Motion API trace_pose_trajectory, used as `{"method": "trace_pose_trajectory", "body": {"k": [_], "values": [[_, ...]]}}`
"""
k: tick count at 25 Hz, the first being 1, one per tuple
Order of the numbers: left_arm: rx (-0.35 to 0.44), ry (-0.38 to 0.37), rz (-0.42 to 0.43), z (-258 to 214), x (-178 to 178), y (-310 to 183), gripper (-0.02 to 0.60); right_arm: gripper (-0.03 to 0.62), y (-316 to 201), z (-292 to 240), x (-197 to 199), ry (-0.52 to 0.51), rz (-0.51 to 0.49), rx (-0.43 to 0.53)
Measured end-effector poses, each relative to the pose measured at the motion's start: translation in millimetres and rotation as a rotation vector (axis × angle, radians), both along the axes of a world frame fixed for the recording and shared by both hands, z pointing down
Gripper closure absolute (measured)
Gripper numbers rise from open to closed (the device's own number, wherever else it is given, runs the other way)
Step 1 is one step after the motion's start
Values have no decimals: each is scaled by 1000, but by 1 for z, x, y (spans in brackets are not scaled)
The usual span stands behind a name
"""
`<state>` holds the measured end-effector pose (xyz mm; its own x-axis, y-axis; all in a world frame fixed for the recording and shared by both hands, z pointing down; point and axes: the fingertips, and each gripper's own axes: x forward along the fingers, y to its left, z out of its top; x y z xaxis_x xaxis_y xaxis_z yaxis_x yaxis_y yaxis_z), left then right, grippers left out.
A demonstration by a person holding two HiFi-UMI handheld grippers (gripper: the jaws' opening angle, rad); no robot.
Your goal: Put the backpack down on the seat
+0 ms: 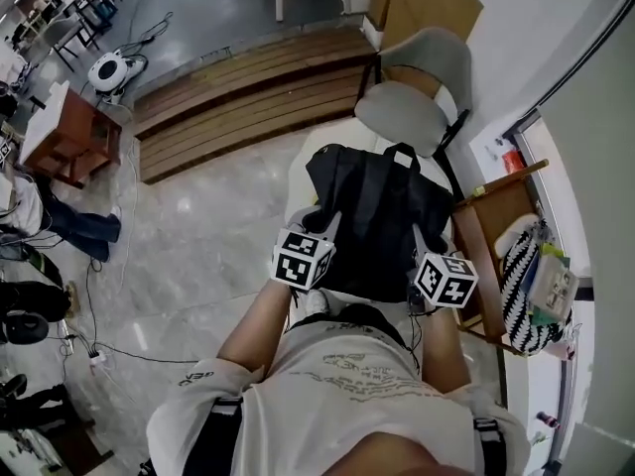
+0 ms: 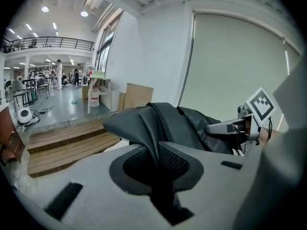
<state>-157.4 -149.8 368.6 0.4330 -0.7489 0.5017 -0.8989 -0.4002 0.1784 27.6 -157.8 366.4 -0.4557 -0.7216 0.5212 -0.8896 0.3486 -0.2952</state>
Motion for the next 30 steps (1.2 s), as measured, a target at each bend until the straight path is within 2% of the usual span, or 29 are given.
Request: {"method": "trace_pose_trajectory", "body": {"k": [4, 11, 16, 22, 26, 30], "values": [[-68, 17, -12, 42, 7, -7, 517, 511, -9, 42, 8, 6, -26, -76], [-237, 13, -14, 124, 27, -7, 520, 511, -9, 129, 26, -19, -38, -280], [-347, 6, 2, 186, 37, -8, 520, 513, -6, 186, 37, -26, -49, -357], [-469, -33, 68, 249, 59, 6, 522, 513, 16, 250, 61, -61, -19, -464], [-589, -72, 110, 292, 63, 24, 523, 513, 47, 289, 69, -81, 0, -538], [-638, -103, 153, 321, 69, 27, 525, 513, 71, 321, 75, -165, 105, -597]]}}
